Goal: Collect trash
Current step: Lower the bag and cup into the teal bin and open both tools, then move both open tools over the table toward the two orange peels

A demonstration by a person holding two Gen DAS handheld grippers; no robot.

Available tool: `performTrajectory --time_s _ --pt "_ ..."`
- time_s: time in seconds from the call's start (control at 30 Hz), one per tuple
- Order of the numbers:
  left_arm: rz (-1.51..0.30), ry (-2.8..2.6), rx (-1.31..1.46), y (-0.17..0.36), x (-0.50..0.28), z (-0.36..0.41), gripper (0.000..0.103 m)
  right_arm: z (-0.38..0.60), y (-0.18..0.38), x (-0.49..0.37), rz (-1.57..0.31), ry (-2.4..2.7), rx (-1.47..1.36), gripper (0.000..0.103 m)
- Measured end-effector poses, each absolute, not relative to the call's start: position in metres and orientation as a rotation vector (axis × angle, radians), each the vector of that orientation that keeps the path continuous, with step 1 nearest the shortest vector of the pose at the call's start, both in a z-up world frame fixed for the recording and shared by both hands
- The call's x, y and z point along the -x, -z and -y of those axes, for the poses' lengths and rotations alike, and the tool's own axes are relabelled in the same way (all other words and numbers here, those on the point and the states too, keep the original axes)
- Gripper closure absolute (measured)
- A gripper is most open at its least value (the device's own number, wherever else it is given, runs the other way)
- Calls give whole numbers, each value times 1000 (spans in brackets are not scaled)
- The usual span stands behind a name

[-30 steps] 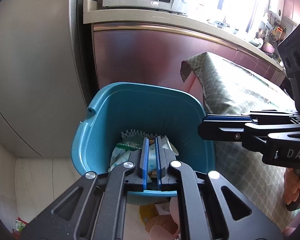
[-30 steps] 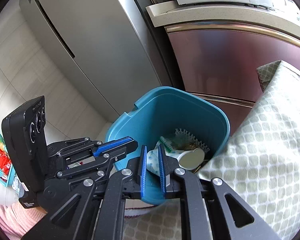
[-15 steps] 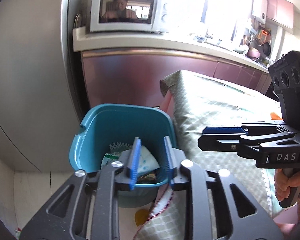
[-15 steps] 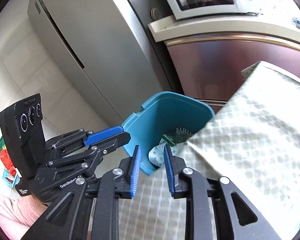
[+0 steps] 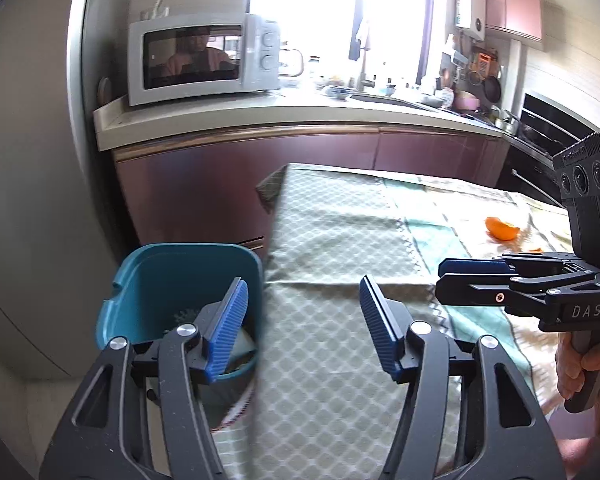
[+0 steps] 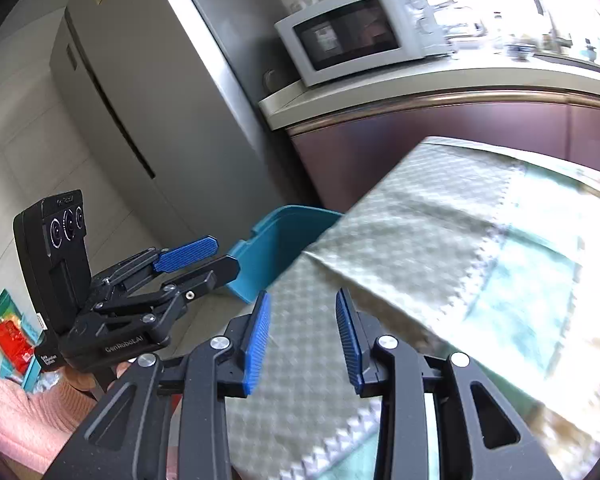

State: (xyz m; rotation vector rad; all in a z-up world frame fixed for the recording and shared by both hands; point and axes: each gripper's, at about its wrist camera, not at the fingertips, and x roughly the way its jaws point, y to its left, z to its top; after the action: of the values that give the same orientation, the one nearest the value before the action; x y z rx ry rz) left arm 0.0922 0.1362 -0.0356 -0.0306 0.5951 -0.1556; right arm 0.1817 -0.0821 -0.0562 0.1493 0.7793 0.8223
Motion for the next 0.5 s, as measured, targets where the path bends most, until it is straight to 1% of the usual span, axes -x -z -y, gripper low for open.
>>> performTrajectory --time_s 0.1,0.17,0.23,0.5 --pt "-594 200 20 35 -91 -116 40 110 55 -171 -762 -771 -168 66" --pt "-592 227 9 36 -90 -101 35 129 54 -166 -753 -736 -183 65" --pt "-594 257 -9 37 -91 -84 33 149 54 -163 -744 -688 -197 65" --pt "-610 372 -65 43 -96 -16 32 231 56 -150 -701 -503 -275 64"
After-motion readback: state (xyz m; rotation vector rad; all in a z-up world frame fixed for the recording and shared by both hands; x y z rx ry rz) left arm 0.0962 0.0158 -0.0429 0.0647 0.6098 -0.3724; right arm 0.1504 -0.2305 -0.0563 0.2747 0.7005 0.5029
